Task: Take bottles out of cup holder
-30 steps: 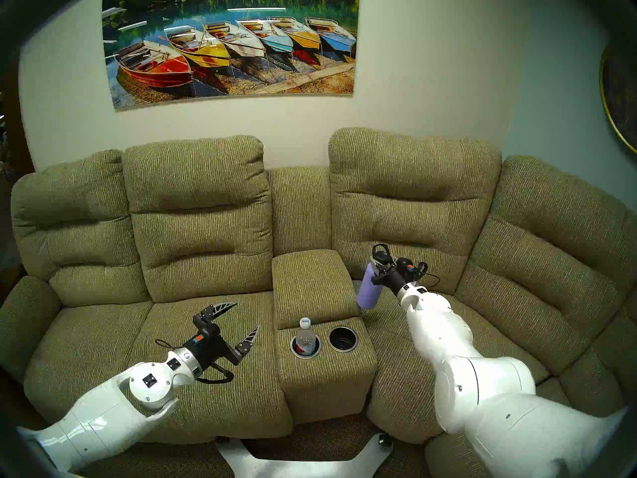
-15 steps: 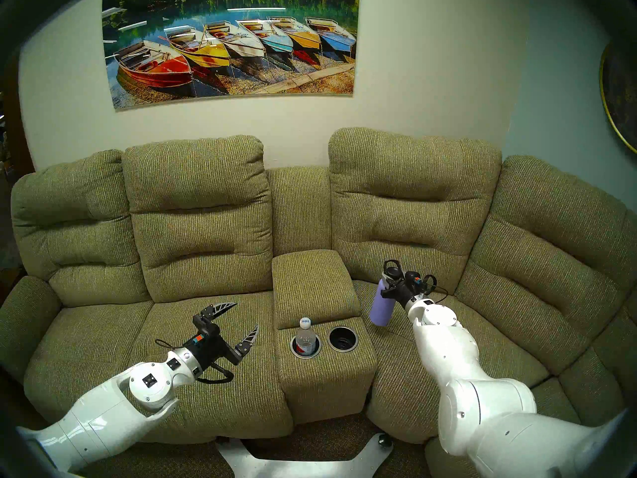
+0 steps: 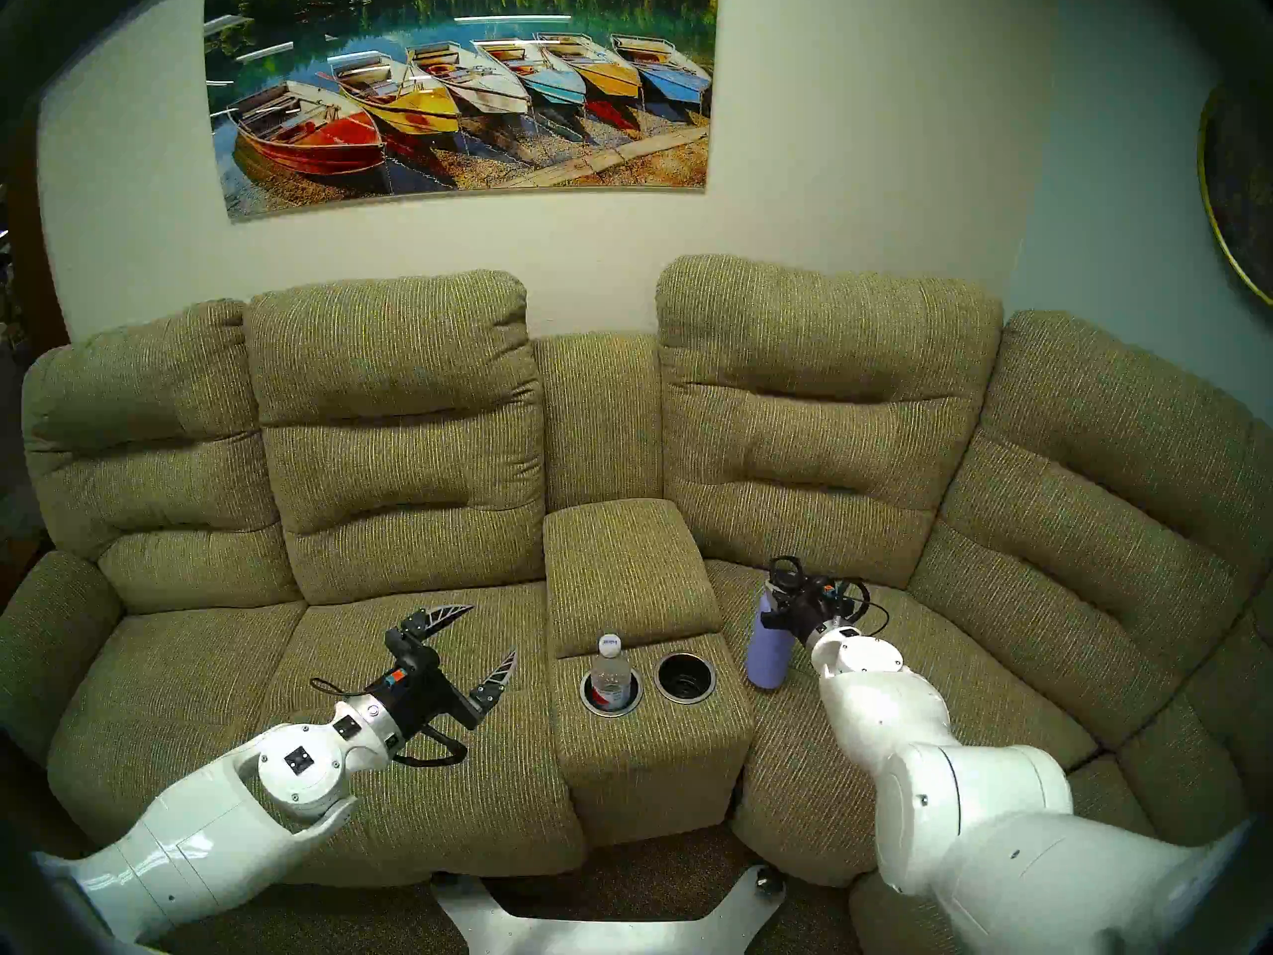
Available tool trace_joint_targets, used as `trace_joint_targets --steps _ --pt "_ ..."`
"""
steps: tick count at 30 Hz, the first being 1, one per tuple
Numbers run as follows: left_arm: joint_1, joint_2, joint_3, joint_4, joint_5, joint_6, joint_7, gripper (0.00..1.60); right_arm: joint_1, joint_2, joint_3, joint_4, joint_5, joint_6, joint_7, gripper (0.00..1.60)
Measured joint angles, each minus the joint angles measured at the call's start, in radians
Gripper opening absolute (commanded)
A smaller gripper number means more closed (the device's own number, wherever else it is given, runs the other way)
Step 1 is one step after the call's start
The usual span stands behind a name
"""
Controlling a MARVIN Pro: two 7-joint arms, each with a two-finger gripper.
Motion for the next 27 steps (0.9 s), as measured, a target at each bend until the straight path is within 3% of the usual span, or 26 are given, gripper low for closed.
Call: trace_joint_targets --steps 14,15,16,19,24,27 --pt "-0.001 0.0 0.001 0.0 0.0 0.0 0.001 1.6 0.071 -0.013 -0.001 0.048 -0.022 0.018 -0.031 0.04" --pt "-0.001 0.001 0.001 0.0 0.0 0.0 0.001 1.6 0.079 -0.014 -0.001 0.055 -0.025 0.024 -0.033 1.1" --pt "-0.001 0.001 0.001 0.0 0.0 0.0 0.001 1.6 0.082 -0.014 -0.002 0.06 -0.026 0.027 -0.034 1.43" --pt "-0.001 0.001 0.002 0.0 -0.001 0.0 0.001 1.6 0.097 -0.016 -0.003 0.081 -0.03 0.037 -0.038 1.3" --pt "-0.001 0.001 0.002 0.0 -0.001 0.0 0.001 1.6 0.112 -0.018 -0.002 0.094 -0.031 0.026 -0.037 1.6" --pt "-0.001 0.001 0.002 0.0 -0.001 0.0 0.002 1.6 0.114 -0.018 0.002 0.087 -0.027 -0.006 -0.026 1.6"
